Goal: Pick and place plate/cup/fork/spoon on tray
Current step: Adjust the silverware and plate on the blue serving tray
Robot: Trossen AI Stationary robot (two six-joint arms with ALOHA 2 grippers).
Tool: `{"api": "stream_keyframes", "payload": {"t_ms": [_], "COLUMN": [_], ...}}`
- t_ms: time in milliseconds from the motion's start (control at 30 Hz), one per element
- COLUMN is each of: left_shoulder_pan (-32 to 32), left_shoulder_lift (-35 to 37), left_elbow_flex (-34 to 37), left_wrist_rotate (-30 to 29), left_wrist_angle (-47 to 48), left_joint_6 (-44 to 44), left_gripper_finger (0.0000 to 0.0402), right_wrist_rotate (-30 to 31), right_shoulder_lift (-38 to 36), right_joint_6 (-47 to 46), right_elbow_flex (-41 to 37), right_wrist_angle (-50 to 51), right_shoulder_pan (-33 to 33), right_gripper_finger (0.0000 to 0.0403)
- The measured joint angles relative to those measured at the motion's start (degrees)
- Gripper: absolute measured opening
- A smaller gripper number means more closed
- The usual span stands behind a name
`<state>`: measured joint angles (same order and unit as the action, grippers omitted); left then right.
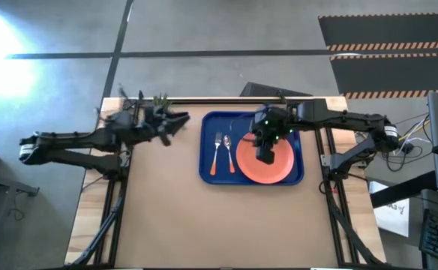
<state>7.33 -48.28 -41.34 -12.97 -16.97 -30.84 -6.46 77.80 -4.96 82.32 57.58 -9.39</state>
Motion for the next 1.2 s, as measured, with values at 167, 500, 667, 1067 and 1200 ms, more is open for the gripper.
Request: {"api": "stream_keyframes", "payload": {"t_ms": [167,500,667,1067,1200], "left_shoulder_pan": [0.0,0.04,0.04,0.04,0.04], "left_shoulder_lift": [7.27,15.82,17.28,18.44,18.44], "left_elbow_flex": [0.43,0.62,0.81,0.83,0.83], "left_wrist_rotate": [1.29,1.45,1.44,1.78,1.95], "left_wrist_angle": [0.02,7.37,8.82,9.1,9.72], "left_joint_6": [4.56,8.61,9.25,9.3,9.3], "left_gripper_finger": [0.0116,0.0116,0.0116,0.0116,0.0116], "right_wrist_rotate": [0.0,-4.51,-7.48,-0.81,6.2], "right_shoulder_lift": [0.0,2.35,9.28,26.49,29.66], "right_joint_6": [-4.99,-18.48,-22.97,-16.4,-11.95], "right_elbow_flex": [-6.26,-17.63,-19.29,-2.85,5.94], "right_wrist_angle": [-5.97,-33.25,-40.72,-24.76,-12.25], "right_shoulder_pan": [2.17,6.0,7.54,7.89,7.44], "right_gripper_finger": [0.0009,0.0008,0.0008,0.0008,0.0008]}}
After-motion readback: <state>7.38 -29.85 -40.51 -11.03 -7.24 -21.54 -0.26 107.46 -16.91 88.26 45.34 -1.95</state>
